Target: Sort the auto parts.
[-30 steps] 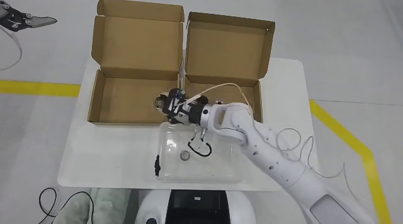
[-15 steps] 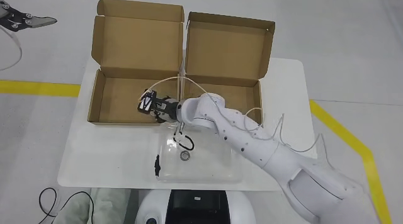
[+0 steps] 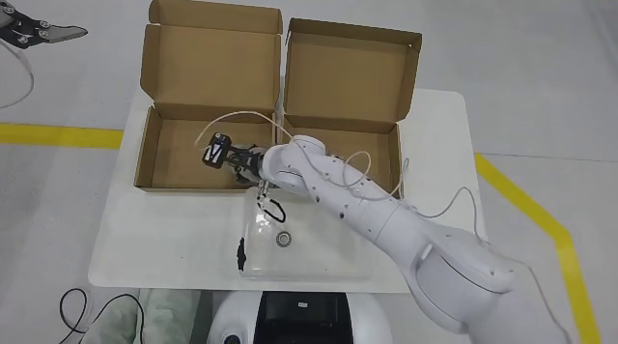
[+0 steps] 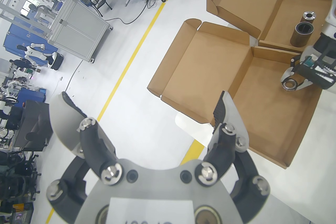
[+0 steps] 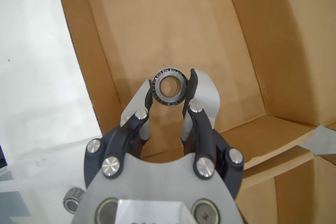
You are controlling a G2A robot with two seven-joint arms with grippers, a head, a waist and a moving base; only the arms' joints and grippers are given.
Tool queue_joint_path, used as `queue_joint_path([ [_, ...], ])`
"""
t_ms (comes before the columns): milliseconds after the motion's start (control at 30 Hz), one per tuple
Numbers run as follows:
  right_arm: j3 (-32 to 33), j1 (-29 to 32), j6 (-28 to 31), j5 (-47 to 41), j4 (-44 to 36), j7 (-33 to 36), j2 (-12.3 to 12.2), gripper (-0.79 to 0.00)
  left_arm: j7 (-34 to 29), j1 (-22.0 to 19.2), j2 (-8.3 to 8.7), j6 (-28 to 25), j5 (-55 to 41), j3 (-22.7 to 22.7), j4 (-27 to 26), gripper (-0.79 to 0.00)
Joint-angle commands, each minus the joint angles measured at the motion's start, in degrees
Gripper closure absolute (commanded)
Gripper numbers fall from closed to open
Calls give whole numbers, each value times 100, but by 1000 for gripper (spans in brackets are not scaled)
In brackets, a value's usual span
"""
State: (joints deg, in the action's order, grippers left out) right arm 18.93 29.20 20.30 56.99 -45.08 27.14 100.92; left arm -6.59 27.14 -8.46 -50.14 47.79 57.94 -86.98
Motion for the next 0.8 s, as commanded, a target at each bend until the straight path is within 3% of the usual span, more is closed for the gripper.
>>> queue_joint_path([
  [0,-22,-26,-48,31,133,62,84,0,0,0,0,0,0,0,0,-785],
  [333,-4,-88,-76,129,659,-23,393,-268,0,0,0,0,0,0,0,-785],
  [567,81,-114,34,221,750,-120,473,-268,0,0,0,0,0,0,0,-785],
  [767,251,-73,142,442,367,-359,374,-271,0,0,0,0,0,0,0,-785],
])
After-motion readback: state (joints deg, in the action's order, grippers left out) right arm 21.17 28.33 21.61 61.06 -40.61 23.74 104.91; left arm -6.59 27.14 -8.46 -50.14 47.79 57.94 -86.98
